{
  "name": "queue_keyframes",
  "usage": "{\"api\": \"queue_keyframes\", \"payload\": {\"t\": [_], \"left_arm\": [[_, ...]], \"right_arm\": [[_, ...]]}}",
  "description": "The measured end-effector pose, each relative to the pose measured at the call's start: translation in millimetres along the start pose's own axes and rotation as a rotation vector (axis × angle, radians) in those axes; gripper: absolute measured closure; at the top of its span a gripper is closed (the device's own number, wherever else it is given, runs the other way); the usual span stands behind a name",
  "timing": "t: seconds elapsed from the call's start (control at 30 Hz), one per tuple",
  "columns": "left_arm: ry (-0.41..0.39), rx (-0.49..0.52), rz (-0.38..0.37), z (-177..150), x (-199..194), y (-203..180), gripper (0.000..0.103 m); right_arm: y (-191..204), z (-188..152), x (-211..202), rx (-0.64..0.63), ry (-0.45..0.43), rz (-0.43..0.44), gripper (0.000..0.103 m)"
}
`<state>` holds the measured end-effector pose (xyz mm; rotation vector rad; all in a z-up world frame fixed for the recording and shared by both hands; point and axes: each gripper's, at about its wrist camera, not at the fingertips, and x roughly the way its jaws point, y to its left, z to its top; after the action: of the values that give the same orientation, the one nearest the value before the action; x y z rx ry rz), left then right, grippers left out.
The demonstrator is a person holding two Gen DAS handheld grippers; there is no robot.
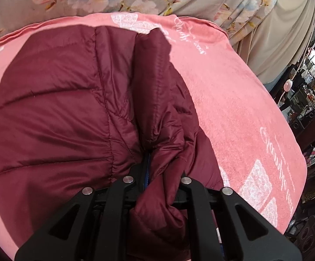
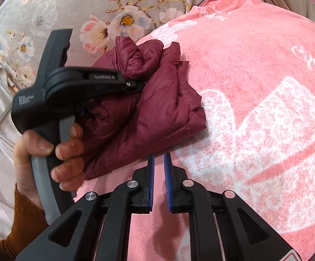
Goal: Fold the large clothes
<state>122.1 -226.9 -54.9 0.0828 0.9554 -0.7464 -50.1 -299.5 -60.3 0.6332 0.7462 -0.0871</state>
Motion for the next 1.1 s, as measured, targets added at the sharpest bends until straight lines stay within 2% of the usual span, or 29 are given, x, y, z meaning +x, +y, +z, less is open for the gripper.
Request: {"api": "queue_keyframes", "payload": {"t": [0.17, 0.23, 0.3, 0.4, 0.47, 0.5, 0.57, 0.63, 0.7, 0.83, 0.93, 1.1], "left_arm": [[-0.02, -0.012, -0.012, -4.3, -1.0, -0.5, 0.09], [-0.031, -0.018, -0.042, -5.0, -13.0, -1.0, 0.082], [-0.046, -0.047, -0.094, -4.1, -29.7, 0.0, 0.061], [-0.114, -0.08, -0.182, -2.5, -67.8, 3.7, 0.046], [-0.169, -0.085, -0.213, -0.3, -93.5, 8.7, 0.039], [-0.214, -0.094, -0.205, 0.9, -111.1, 15.3, 0.036], [-0.271, -0.121, -0.143, 3.3, -131.2, 28.0, 0.035], [-0.302, -0.153, -0.075, 3.6, -144.5, 43.8, 0.035], [-0.322, -0.188, -0.028, 3.9, -152.4, 60.4, 0.035], [-0.319, -0.269, 0.034, 0.7, -158.8, 93.3, 0.035], [-0.316, -0.302, 0.072, -1.6, -161.8, 113.9, 0.036], [-0.327, -0.307, 0.128, -10.4, -168.7, 127.3, 0.035]], "right_arm": [[-2.0, 5.3, -10.2, 0.007, -0.018, -0.007, 0.088], [-4.2, 8.3, -16.0, 0.009, -0.024, -0.015, 0.086], [-5.3, 17.1, -20.2, 0.013, -0.031, -0.027, 0.085], [-2.8, 36.7, -34.3, 0.009, -0.066, -0.023, 0.077], [5.7, 55.2, -44.0, -0.005, -0.1, -0.018, 0.071], [12.4, 69.4, -49.7, -0.009, -0.118, -0.006, 0.065], [25.3, 94.2, -57.0, -0.01, -0.153, 0.04, 0.061], [39.1, 120.4, -55.9, -0.013, -0.164, 0.082, 0.054], [52.1, 147.4, -45.8, -0.007, -0.151, 0.114, 0.053], [75.6, 187.0, -16.9, -0.025, -0.087, 0.074, 0.053], [87.1, 212.5, 15.0, -0.022, 0.005, 0.037, 0.053], [78.5, 227.0, 61.5, 0.058, 0.15, -0.027, 0.053]]}}
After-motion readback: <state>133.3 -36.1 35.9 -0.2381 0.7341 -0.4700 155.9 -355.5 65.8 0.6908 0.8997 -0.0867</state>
